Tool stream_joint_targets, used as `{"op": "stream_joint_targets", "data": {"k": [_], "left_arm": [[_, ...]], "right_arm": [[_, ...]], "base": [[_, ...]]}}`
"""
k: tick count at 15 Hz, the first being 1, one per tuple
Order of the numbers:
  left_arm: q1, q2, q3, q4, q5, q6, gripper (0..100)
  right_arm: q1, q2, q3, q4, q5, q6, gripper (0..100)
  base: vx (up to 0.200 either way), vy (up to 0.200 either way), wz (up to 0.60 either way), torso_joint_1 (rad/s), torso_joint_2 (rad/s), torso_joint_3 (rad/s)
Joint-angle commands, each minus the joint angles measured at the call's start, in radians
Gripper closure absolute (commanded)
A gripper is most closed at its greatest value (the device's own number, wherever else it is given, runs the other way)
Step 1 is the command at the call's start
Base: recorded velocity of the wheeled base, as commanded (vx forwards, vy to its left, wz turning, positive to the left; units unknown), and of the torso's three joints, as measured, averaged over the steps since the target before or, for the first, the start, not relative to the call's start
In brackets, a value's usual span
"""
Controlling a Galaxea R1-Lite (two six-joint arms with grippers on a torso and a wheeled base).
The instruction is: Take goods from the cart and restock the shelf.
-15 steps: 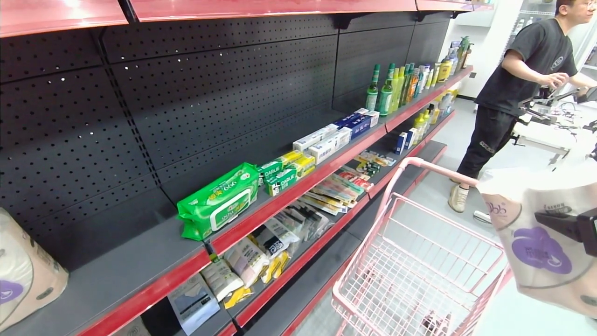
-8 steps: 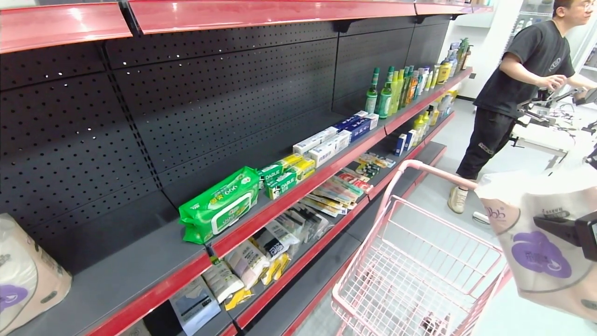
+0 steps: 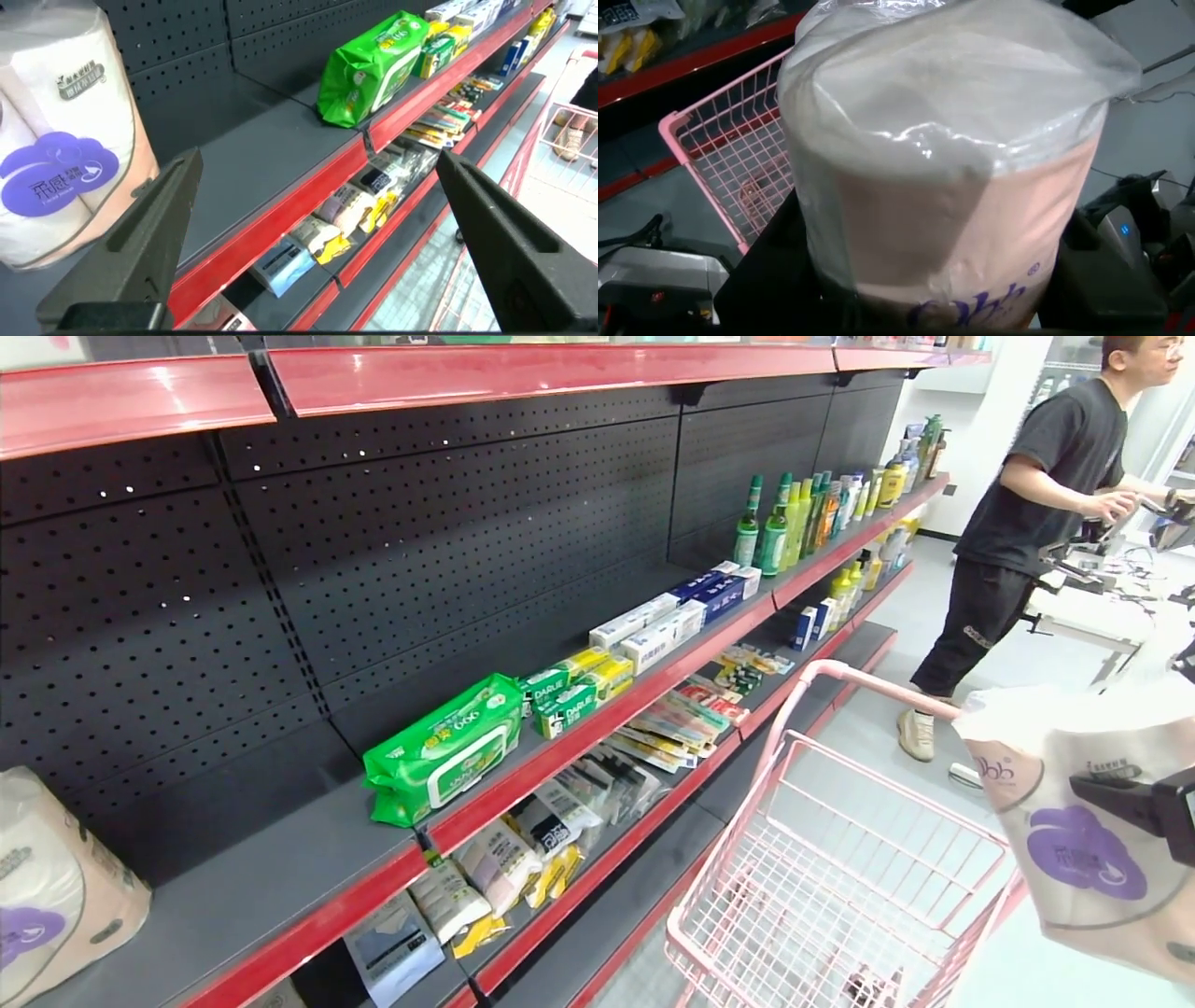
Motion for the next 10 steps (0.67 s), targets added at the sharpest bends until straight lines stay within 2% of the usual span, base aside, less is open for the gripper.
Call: {"op": "stream_joint_targets", "data": {"k": [1, 10], "left_arm": [[0.0, 0.001, 0.0, 0.0, 0.0, 0.0, 0], [0.0, 0.001, 0.0, 0.0, 0.0, 0.0, 0]], "right_arm": [[0.003, -0.002, 0.0, -0.001, 0.001, -0.001, 100], [0.006, -0.005, -0.002, -0.001, 0.0, -0.011, 100]], "base": [[0.0, 0.0, 0.6, -0.002, 0.0, 0.007], [0.0, 0.0, 0.6, 0.003, 0.0, -0.001]]}}
